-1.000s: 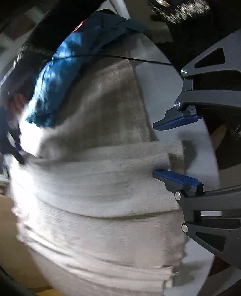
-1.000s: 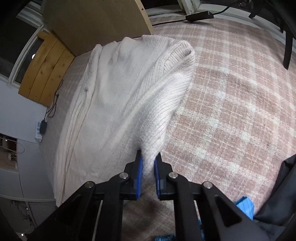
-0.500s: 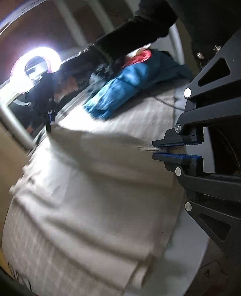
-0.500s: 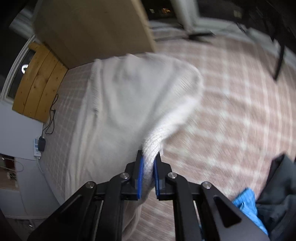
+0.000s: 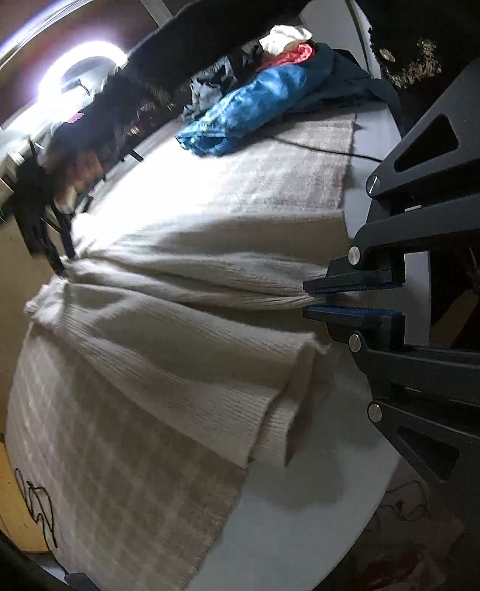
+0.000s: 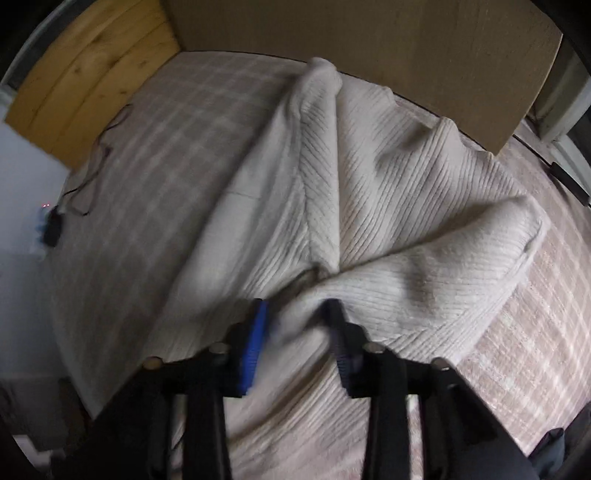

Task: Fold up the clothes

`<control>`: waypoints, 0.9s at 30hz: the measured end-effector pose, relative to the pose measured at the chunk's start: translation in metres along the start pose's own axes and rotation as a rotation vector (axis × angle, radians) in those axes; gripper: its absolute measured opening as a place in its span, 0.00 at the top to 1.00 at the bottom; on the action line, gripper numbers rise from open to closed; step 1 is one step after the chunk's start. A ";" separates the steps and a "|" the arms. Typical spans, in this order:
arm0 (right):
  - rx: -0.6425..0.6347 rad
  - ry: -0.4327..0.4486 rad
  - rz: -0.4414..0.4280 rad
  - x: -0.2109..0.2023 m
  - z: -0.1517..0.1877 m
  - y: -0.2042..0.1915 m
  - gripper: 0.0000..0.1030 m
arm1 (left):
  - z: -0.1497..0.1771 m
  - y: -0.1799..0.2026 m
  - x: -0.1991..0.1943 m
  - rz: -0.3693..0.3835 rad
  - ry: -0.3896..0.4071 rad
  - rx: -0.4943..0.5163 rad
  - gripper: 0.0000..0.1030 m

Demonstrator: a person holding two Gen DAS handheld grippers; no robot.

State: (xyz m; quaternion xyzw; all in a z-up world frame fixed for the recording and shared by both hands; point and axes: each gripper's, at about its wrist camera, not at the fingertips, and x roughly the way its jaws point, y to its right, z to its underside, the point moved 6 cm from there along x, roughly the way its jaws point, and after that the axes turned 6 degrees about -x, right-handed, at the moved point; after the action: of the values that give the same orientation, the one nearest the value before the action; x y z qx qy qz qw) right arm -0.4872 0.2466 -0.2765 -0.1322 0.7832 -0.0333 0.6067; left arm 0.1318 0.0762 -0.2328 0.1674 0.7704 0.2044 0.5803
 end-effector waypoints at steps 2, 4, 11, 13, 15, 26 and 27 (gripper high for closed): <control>0.040 0.077 -0.076 -0.036 0.007 0.016 0.66 | 0.000 -0.002 -0.007 0.015 -0.014 -0.020 0.93; 0.122 0.183 -0.101 -0.074 0.020 0.050 0.65 | -0.002 -0.001 -0.022 0.027 -0.015 -0.023 0.93; 0.360 0.229 0.051 -0.087 0.036 0.163 0.63 | -0.032 0.017 -0.055 0.018 0.002 0.001 0.91; 0.357 0.236 0.107 -0.076 0.032 0.168 0.63 | -0.055 0.030 -0.055 0.007 0.007 0.032 0.80; 0.354 0.217 0.132 -0.066 0.037 0.174 0.63 | -0.090 0.048 -0.056 -0.024 0.027 0.111 0.74; 0.352 0.311 0.036 -0.069 0.064 0.189 0.63 | -0.287 0.167 0.079 -0.042 -0.027 0.449 0.59; 0.343 0.318 0.023 -0.065 0.062 0.190 0.63 | -0.299 0.172 0.098 -0.031 -0.052 0.444 0.59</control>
State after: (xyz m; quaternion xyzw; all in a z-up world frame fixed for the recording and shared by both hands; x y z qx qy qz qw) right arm -0.4448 0.4526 -0.2715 -0.0113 0.8533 -0.1793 0.4895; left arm -0.1784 0.2364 -0.1536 0.2843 0.7839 0.0162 0.5518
